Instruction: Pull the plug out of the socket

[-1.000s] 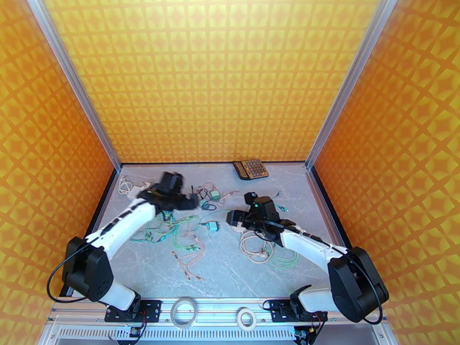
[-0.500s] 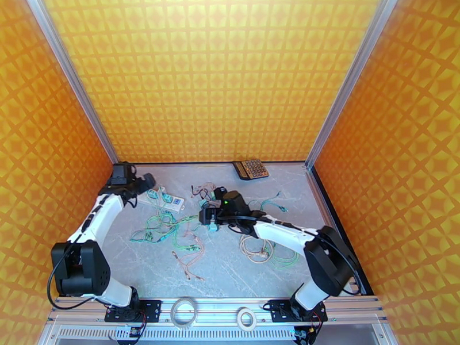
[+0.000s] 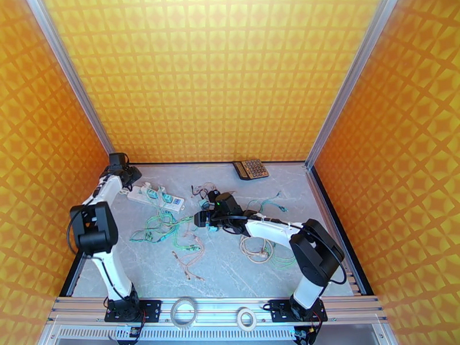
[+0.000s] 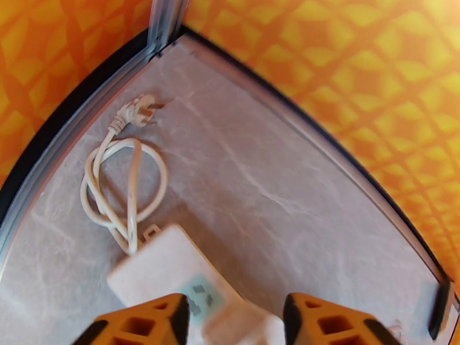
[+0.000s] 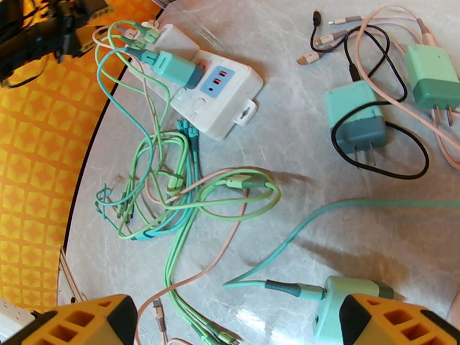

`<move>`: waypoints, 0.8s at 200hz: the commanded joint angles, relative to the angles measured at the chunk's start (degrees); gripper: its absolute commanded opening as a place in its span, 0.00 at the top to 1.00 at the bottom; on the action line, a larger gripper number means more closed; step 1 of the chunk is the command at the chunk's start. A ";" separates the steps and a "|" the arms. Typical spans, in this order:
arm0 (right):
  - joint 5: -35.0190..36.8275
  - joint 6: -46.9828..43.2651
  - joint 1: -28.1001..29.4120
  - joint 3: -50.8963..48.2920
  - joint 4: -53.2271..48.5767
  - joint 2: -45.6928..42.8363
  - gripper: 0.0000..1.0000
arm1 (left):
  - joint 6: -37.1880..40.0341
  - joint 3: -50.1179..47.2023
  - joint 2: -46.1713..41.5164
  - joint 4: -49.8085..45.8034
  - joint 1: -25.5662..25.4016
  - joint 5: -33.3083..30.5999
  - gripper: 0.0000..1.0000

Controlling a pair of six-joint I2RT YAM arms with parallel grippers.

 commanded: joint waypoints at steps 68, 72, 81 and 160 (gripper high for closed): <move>1.41 -1.23 0.36 3.07 -1.91 2.61 0.02 | 0.18 -1.89 4.74 4.16 -1.51 12.36 0.68; 1.49 -1.25 0.36 3.07 -1.92 2.54 0.02 | 0.28 -2.32 4.57 4.41 -1.85 12.44 0.68; 1.67 -1.43 0.32 2.89 -2.15 2.37 0.02 | 0.29 -3.27 4.23 4.70 -2.61 12.86 0.68; 4.15 -3.74 0.36 -0.75 -4.20 -1.99 0.01 | -2.87 -11.52 0.05 9.46 -11.51 17.55 0.66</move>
